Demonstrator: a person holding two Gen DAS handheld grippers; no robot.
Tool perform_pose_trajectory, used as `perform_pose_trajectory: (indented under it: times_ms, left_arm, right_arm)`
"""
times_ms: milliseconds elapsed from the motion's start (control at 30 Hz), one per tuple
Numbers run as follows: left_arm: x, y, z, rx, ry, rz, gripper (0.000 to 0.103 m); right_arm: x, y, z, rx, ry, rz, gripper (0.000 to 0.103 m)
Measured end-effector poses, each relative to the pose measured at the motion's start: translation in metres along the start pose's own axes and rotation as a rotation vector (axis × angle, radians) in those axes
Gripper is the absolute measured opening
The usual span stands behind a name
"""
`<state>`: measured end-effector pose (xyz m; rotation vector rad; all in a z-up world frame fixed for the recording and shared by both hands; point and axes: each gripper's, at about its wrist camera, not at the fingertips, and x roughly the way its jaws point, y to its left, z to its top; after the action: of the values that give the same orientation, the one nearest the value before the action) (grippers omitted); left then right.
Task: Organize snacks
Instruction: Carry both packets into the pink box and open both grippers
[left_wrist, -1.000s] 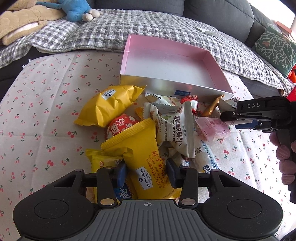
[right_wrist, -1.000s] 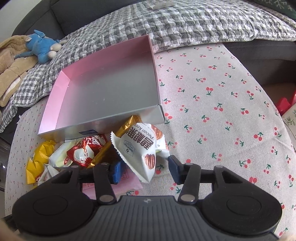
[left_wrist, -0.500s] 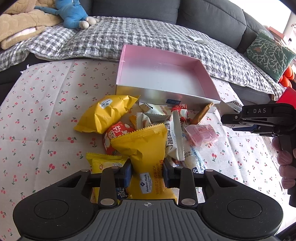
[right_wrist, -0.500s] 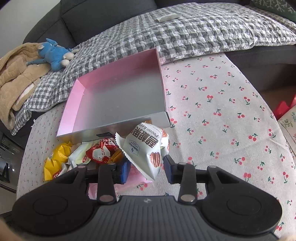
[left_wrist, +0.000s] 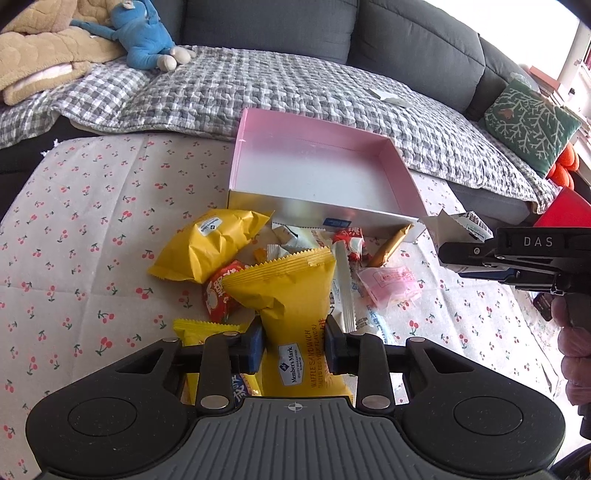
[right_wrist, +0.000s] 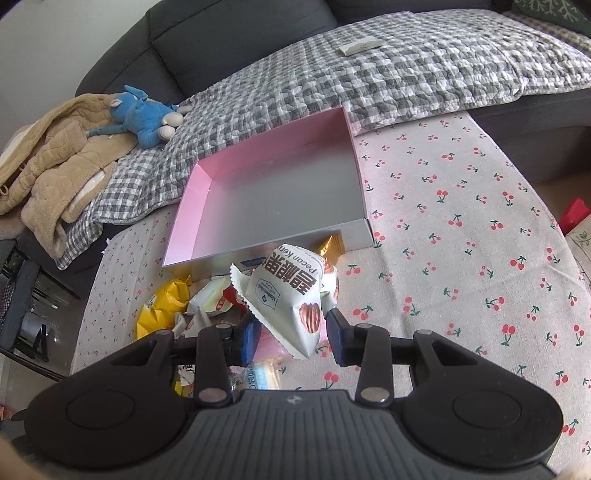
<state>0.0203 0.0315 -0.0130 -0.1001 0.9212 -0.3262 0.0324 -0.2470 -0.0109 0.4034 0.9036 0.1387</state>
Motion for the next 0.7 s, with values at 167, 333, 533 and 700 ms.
perform_pose_trajectory:
  times_ms: [167, 333, 533, 700]
  left_arm:
    - [-0.006, -0.006, 0.018, 0.004, -0.038, 0.000, 0.029]
    - [0.001, -0.008, 0.044, -0.001, -0.063, -0.009, 0.029]
    - [0.026, -0.013, 0.085, 0.007, -0.088, 0.020, 0.029]
    - [0.056, -0.016, 0.113, 0.019, -0.085, 0.051, 0.029]
  right_arm:
    - [-0.002, 0.005, 0.010, -0.013, -0.035, 0.021, 0.035]
    - [0.011, 0.008, 0.025, -0.018, -0.048, 0.052, 0.035]
    - [0.026, 0.011, 0.039, -0.046, -0.087, 0.058, 0.035]
    - [0.035, 0.007, 0.053, -0.067, -0.119, 0.079, 0.035]
